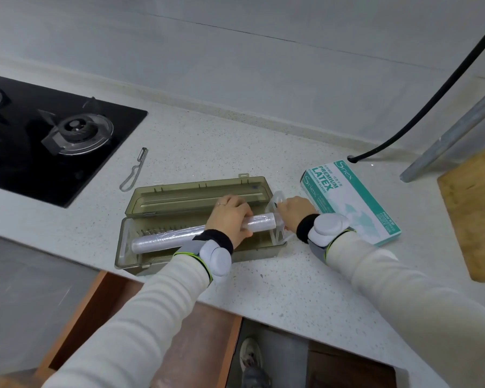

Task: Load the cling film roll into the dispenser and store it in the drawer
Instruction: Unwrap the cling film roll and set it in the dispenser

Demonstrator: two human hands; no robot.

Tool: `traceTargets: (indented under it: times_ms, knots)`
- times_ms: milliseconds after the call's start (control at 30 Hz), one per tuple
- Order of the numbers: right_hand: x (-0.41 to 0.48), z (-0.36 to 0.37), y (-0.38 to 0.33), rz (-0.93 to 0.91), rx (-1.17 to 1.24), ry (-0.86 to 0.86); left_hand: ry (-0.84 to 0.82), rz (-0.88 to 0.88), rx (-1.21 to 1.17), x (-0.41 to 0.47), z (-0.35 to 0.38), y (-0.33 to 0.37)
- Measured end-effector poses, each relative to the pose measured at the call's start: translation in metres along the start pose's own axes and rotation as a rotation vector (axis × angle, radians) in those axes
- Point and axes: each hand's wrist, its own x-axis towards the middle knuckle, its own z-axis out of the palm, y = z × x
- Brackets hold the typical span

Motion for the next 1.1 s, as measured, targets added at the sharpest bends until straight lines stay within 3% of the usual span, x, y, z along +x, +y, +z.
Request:
traceTargets:
  times_ms: [133, 233, 467, 733, 900, 1100]
  knots:
    - [0.003, 0.003, -0.001, 0.044, 0.134, 0.013, -0.117, -0.011, 0.036, 0.005, -0.001, 0.001]
    - [0.013, 0.002, -0.005, 0.030, -0.005, -0.020, -0.170, 0.005, 0.053, 0.004, -0.003, 0.004]
    - [0.015, 0.000, -0.004, 0.113, 0.060, -0.073, -0.320, 0.074, 0.274, 0.001, -0.004, 0.002]
    - [0.006, 0.018, 0.004, 0.023, -0.069, 0.049, -0.309, 0.056, 0.285, 0.004, 0.003, 0.000]
    - [0.015, 0.021, 0.010, 0.004, -0.042, 0.065, -0.216, 0.058, 0.208, 0.002, 0.011, -0.004]
    - [0.013, 0.017, 0.006, -0.075, -0.241, 0.022, -0.170, 0.062, 0.190, 0.004, 0.014, -0.003]
